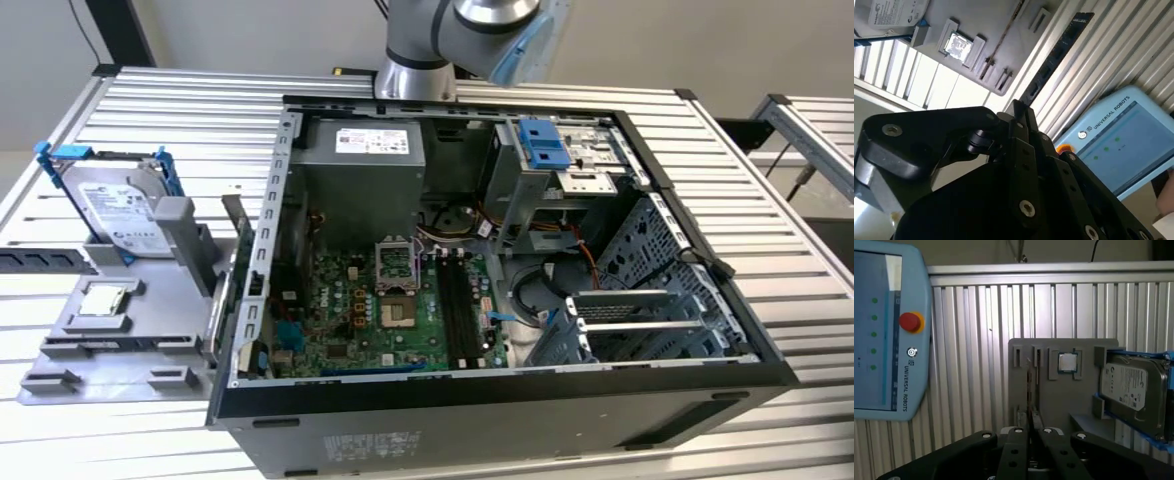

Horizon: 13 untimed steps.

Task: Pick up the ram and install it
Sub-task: 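Pick up the ram and move it above insertion slot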

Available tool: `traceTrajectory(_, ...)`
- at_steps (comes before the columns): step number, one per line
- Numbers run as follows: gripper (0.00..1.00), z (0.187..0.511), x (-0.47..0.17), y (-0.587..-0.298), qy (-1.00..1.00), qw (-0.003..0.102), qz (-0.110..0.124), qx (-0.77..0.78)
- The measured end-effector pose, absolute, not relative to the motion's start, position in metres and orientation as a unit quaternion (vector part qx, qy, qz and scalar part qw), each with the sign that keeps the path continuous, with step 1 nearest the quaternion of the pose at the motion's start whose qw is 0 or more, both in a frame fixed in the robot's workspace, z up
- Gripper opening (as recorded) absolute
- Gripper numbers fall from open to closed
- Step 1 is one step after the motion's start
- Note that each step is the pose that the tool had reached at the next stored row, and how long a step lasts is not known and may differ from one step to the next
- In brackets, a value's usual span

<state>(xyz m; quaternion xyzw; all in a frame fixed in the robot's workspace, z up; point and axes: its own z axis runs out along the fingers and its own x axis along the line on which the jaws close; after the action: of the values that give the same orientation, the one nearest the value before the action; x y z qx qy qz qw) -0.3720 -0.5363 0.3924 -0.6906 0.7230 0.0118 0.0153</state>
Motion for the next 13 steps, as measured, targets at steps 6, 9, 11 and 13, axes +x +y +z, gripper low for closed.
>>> traceTrajectory(6,0.00,0.4002,-0.3720,-0.5363,0.723,0.016,0.012,-0.690)
traceTrajectory(9,0.00,0.4003,-0.3720,-0.5363,0.723,0.016,0.012,-0.690)
traceTrajectory(11,0.00,0.4004,-0.3720,-0.5363,0.723,0.016,0.012,-0.690)
traceTrajectory(13,0.00,0.4004,-0.3719,-0.5363,0.724,0.016,0.012,-0.690)
